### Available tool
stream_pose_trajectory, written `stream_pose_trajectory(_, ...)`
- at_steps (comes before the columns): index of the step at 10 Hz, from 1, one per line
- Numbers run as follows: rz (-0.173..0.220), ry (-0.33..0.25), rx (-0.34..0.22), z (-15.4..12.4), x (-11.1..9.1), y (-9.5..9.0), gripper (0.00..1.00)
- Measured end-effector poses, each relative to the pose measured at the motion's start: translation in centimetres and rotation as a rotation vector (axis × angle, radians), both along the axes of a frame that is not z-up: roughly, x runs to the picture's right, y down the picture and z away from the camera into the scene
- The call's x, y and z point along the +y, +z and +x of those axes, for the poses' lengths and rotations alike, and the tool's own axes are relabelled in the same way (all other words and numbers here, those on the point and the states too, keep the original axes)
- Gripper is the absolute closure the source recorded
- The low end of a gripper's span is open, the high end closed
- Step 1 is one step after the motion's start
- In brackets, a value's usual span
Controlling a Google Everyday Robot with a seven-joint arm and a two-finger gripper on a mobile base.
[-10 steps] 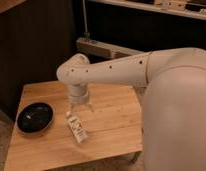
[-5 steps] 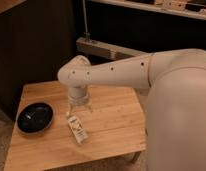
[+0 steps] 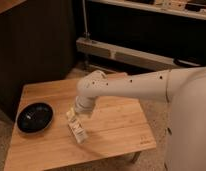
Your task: Place the bottle in the ceramic bowl
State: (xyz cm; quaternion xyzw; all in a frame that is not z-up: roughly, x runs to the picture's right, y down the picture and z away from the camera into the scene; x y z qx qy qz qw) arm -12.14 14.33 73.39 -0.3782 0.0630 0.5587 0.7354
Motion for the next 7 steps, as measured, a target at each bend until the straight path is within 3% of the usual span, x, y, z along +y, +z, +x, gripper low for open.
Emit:
stream_pose_trajectory(2,-0.011,-0.036,-0.012,-0.8,1.2,0.7,0.35)
stream_pose_trajectory(7,-0.031,-0.127,0.026,-2.1,5.1,3.4,0.35)
